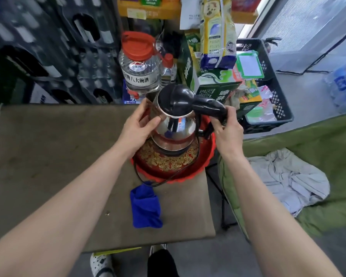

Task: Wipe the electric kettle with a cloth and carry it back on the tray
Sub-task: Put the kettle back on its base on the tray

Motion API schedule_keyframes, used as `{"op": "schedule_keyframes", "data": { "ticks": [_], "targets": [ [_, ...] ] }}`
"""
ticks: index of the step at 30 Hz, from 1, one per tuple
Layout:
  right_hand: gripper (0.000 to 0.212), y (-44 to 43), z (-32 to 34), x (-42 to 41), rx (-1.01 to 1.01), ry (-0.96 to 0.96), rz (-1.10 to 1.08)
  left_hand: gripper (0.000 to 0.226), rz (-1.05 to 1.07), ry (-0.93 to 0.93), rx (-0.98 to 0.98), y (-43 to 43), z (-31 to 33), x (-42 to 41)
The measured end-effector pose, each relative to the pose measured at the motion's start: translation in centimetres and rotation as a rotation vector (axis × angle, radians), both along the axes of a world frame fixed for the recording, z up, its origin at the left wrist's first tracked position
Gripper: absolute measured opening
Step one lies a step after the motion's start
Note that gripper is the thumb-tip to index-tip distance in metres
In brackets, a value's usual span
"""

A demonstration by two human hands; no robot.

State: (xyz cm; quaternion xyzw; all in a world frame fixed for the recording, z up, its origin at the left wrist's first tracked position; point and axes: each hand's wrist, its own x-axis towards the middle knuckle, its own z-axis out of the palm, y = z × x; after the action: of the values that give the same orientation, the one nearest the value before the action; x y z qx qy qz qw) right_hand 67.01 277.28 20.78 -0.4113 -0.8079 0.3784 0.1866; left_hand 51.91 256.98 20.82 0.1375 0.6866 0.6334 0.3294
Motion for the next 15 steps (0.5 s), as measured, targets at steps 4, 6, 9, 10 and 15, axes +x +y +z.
{"op": "schedule_keyframes", "data": {
  "ticks": [4,6,9,10,15],
  "targets": [
    [0.029,0.7,-0.1,-0.1,-0.008,0.008,0.009,0.079,0.014,0.009,-0.012,0.6,-0.4,0.1],
    [0.029,0.9,0.0,-0.3,-0.005,0.007,0.01,0.079,0.004,0.032,-0.024,0.8,-0.4,-0.1],
    [0.028,0.9,-0.2,-0.4,0.004,0.0,0.013,0.077,-0.014,0.077,-0.033,1.1,-0.2,-0.2],
    [0.028,0.9,-0.2,-0.2,0.011,0.001,0.013,0.076,-0.02,0.084,-0.043,1.2,-0.1,-0.1],
    [0.022,0.2,-0.7,1.1,0.007,0.021,-0.035,0.077,-0.066,0.095,-0.077,1.2,-0.1,0.7]
  ]
}}
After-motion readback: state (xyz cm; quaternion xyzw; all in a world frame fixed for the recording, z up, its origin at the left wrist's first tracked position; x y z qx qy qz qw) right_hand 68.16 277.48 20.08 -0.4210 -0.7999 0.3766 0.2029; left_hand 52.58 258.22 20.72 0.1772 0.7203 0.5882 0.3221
